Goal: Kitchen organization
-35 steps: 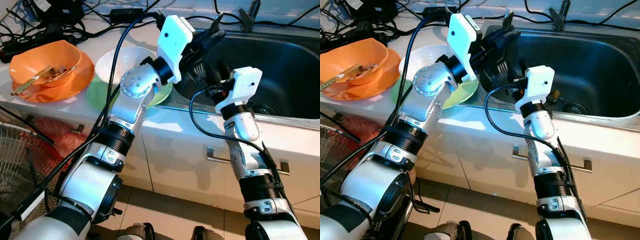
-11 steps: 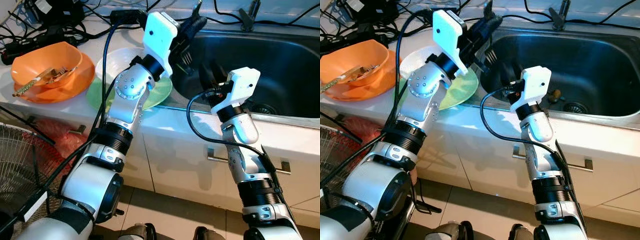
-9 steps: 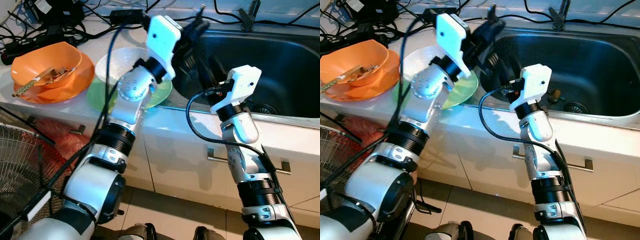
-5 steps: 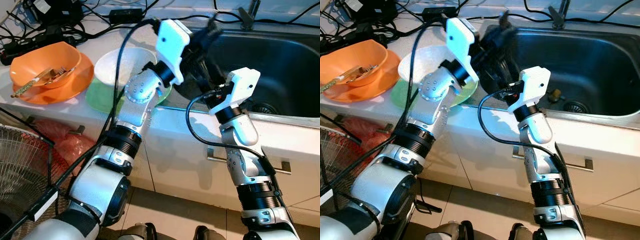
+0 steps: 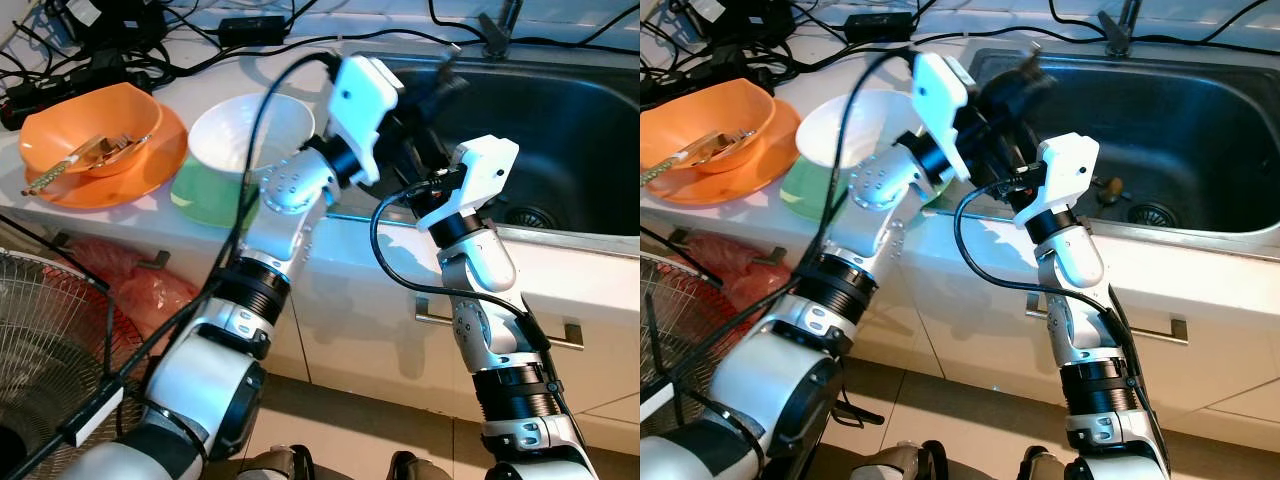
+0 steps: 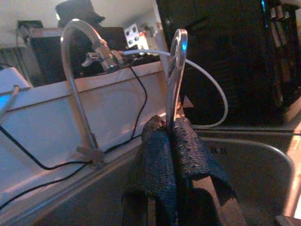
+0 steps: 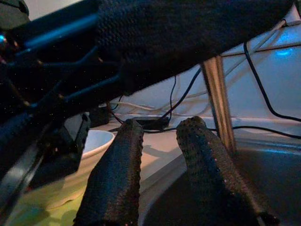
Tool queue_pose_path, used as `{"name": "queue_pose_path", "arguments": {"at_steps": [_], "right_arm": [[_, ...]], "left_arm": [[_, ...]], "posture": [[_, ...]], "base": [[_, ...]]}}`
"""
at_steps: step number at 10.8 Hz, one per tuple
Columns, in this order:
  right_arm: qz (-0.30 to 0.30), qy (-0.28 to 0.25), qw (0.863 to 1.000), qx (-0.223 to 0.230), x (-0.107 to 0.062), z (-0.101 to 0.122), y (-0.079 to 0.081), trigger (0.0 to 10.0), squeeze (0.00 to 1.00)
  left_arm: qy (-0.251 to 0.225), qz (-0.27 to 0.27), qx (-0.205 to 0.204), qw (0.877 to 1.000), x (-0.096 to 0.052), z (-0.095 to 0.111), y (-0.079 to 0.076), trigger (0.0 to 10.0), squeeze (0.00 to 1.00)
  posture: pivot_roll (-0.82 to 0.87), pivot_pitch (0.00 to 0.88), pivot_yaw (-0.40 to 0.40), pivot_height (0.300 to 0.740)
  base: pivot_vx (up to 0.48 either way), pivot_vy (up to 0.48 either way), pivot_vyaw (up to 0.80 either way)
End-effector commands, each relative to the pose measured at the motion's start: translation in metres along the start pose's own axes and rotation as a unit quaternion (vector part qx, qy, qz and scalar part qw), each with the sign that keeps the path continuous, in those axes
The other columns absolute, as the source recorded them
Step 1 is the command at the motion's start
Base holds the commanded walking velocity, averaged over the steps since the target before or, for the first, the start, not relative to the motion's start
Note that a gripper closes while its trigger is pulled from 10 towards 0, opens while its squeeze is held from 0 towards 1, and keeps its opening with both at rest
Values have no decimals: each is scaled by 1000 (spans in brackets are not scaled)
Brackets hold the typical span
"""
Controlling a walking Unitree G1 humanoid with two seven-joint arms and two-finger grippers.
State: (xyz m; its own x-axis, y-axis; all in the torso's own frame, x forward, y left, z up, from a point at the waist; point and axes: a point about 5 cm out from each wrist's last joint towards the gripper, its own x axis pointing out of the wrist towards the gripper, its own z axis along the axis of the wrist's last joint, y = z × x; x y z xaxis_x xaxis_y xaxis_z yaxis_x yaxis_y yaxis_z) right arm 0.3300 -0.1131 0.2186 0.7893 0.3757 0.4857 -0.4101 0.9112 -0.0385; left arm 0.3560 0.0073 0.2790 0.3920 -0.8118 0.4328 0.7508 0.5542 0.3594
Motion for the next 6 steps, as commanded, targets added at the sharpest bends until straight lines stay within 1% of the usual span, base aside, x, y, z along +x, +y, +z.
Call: {"name": "queue_pose_path", "arguments": {"at_steps": [1, 4, 5, 6], "right_arm": [[3, -1, 1000, -1, 1, 1, 3, 10000, 0], [-13, 10, 1000, -11, 0, -2, -2, 10000, 0], [-21, 18, 999, -17, -1, -5, -4, 3804, 0], [-28, 22, 999, -19, -2, -7, -6, 0, 0]], "left_arm": [[-4, -9, 1, 1000, -1, 2, -2, 10000, 0], [2, -21, -5, 1000, -1, 0, -6, 10000, 0], [3, -22, -5, 1000, -2, 0, -6, 10000, 0], [5, -23, -5, 1000, -2, -1, -6, 10000, 0]], "posture": [[7, 139, 119, 740], [7, 142, 119, 740], [10, 144, 118, 740], [12, 145, 117, 740]], "base": [[0, 0, 0], [0, 0, 0], [0, 0, 0], [0, 0, 0]]}}
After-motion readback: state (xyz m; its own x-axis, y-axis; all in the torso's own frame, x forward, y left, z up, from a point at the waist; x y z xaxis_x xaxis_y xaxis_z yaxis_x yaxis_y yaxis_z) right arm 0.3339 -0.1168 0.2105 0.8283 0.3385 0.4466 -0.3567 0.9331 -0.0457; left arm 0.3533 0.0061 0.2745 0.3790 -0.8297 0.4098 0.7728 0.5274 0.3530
